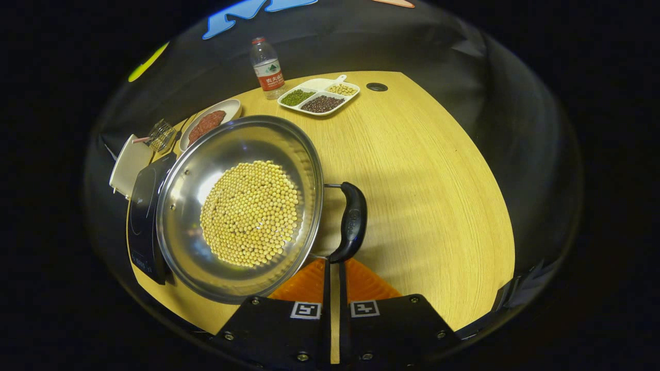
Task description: First push the handle of the pot to place it horizontally, then grasp the pot with both hands and set it on the induction cooktop.
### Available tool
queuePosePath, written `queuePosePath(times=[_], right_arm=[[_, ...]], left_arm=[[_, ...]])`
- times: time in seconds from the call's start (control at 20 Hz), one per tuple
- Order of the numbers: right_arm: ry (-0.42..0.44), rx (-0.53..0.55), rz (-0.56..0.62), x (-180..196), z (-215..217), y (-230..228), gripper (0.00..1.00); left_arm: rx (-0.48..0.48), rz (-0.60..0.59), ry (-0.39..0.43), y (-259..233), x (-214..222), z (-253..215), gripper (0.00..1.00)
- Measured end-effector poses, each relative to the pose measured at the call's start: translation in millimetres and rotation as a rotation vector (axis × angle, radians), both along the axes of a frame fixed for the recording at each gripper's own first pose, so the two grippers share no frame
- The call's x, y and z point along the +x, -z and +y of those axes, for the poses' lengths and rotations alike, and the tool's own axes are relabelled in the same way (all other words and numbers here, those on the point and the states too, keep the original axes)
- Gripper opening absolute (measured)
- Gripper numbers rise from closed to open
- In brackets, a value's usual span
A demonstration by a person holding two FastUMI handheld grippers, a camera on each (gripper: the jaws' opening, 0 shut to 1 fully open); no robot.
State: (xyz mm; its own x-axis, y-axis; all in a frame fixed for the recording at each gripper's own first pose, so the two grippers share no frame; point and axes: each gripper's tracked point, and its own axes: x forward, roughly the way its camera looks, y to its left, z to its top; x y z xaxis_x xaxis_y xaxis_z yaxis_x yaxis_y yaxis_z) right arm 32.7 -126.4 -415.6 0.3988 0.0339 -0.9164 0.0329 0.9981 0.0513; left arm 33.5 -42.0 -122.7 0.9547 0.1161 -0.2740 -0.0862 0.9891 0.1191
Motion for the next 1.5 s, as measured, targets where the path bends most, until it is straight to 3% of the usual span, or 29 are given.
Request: queuePosePath(times=[0.15, 0.2, 0.65, 1.05, 1.2, 1.3, 1.4, 1.45, 1.5], right_arm=[[0.02, -0.013, -0.01, 11, -5, 3, 0.07], [0.022, -0.018, -0.011, 15, -7, 3, 0.07], [0.018, -0.043, -0.042, 40, -14, 9, 0.07], [0.06, -0.06, -0.119, 20, -18, -20, 0.07], [0.064, -0.009, -0.201, 7, -6, -49, 0.07], [0.043, 0.005, -0.262, -1, 2, -61, 0.38], [0.032, -0.02, -0.337, -7, 2, -75, 0.89], [0.036, -0.025, -0.368, -9, 2, -81, 1.0], [0.043, -0.019, -0.393, -12, 4, -88, 1.0]], left_arm=[[-0.001, 0.009, -0.003, 6, 4, 0, 0.94], [-0.001, 0.013, -0.005, 8, 6, 0, 1.0], [-0.008, 0.043, -0.021, 26, 11, -1, 0.97], [-0.04, 0.02, 0.006, 21, 6, -2, 0.94], [-0.073, 0.018, 0.044, 25, -1, -8, 0.97], [-0.104, 0.029, 0.086, 33, -7, -15, 1.0], [-0.115, 0.04, 0.105, 42, -14, -17, 0.94], [-0.119, 0.047, 0.114, 48, -15, -18, 0.97], [-0.128, 0.064, 0.127, 55, -17, -22, 0.97]])
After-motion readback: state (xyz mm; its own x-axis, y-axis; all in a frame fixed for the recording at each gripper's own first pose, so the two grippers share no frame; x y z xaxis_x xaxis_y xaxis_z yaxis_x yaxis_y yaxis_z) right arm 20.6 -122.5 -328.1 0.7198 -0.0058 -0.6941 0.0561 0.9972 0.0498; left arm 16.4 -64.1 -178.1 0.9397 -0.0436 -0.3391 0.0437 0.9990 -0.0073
